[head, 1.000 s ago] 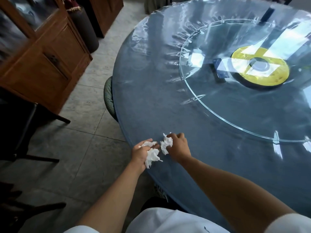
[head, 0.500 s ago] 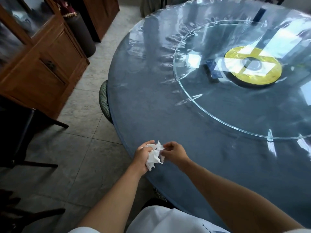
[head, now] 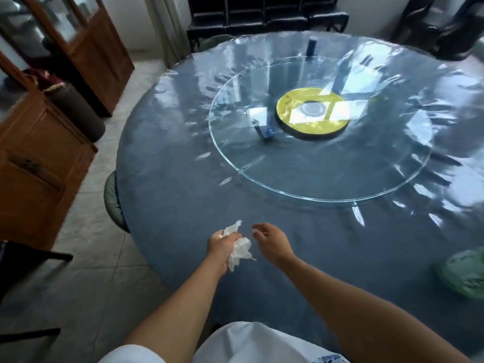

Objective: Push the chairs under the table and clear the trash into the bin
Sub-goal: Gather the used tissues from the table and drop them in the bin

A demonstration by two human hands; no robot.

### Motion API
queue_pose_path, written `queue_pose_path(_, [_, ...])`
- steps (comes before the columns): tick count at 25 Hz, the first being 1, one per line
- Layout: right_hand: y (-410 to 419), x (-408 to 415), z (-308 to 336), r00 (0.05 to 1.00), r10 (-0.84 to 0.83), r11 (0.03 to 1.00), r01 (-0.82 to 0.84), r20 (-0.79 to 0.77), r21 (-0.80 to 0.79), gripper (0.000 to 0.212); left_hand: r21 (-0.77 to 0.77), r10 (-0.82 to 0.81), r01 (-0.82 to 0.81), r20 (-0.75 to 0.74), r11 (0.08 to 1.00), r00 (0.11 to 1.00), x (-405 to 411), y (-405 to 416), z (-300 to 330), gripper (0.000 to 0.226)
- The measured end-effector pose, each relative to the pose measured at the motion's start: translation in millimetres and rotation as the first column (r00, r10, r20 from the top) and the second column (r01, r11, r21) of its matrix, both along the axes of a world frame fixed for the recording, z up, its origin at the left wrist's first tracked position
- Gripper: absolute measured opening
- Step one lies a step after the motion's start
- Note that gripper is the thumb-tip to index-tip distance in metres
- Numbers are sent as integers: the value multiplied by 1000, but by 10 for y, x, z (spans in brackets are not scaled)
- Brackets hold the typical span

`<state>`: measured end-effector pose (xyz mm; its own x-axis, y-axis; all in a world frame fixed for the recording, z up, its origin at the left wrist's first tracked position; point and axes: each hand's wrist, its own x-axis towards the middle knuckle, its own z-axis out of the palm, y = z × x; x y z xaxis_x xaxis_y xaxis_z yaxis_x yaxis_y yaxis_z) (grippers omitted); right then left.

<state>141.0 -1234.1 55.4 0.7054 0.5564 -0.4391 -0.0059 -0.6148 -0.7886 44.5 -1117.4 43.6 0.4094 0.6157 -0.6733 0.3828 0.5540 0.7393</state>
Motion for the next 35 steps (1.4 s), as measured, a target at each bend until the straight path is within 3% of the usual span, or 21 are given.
queue_pose_path(2, [-235,116,-43,977,104,989,-82,186,-126,50,186,-152,173,-125,967,981,80,-96,6,23])
queue_pose_path(4, [-467,200,-109,929,242,947,-163,279,-278,65,329,-306,390,-279,860,910,132,-161,35,20])
queue_pose_path(7, [-761,247,-202,893,333,886,-186,303,-424,71,356,-448,575,-380,737,809,206,-216,89,14])
queue_pose_path(11, [-953,152,-270,890,323,853,-125,323,-507,74,353,-538,703,-462,618,705,264,-185,77,2])
queue_pose_path(21, [-646,-517,-286,951,-73,761,248,302,-599,75,326,-798,874,-376,361,470,339,399,-68,4])
queue_pose_path(27, [-627,-1191,-216,914,-277,689,405,298,-601,76,319,-865,931,-400,177,302,232,470,-55,12])
queue_pose_path(35, [-1088,-1961,-213,797,-538,550,580,276,-601,77,302,-927,953,-358,-5,109,-100,-194,29,15])
